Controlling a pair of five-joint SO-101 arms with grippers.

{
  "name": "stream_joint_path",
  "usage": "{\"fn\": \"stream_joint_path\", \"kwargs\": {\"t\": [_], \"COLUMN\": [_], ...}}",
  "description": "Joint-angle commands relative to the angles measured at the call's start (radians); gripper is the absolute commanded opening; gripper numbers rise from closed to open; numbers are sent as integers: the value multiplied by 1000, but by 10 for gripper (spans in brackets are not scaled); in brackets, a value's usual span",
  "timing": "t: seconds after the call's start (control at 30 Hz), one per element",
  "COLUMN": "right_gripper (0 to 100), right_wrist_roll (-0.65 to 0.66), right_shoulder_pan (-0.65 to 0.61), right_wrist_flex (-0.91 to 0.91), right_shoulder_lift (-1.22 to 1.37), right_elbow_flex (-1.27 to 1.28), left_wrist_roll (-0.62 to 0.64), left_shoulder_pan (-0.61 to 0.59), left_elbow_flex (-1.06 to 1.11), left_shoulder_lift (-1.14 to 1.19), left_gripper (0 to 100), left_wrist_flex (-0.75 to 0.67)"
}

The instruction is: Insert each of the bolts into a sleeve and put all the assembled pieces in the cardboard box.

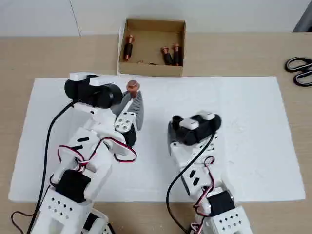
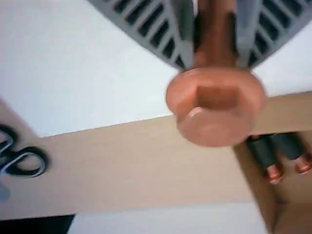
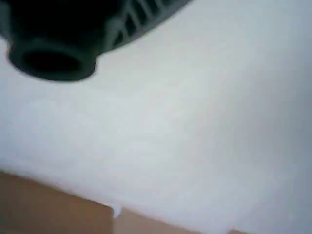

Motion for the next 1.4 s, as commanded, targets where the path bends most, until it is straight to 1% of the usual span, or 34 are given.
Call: {"fn": "stream_joint_path", "kwargs": {"t": [0.0,0.17,0.33,0.47,0.6,0.7,0.8,1.37], "right_gripper": [4,4,4,4,4,4,4,4], "right_wrist_roll": [-8,-11,-11,-11,-11,-11,-11,-9], "right_shoulder_pan": [-59,-88,-122,-128,-130,-154,-168,-168], "right_wrist_flex": [-28,-28,-28,-28,-28,-28,-28,-28], "right_shoulder_lift": [-33,-39,-41,-41,-41,-41,-41,-41], "right_elbow_flex": [8,9,9,9,9,9,9,5], "left_wrist_roll": [6,6,6,6,6,6,6,8], "left_shoulder_pan": [26,80,83,84,84,84,107,115], "left_elbow_flex": [2,108,216,242,239,239,243,272], "left_shoulder_lift": [-25,-31,-31,-29,-26,-26,-26,-31], "left_gripper": [6,6,6,6,6,6,6,6], "left_wrist_flex": [-60,-163,-273,-313,-315,-315,-308,-272]}}
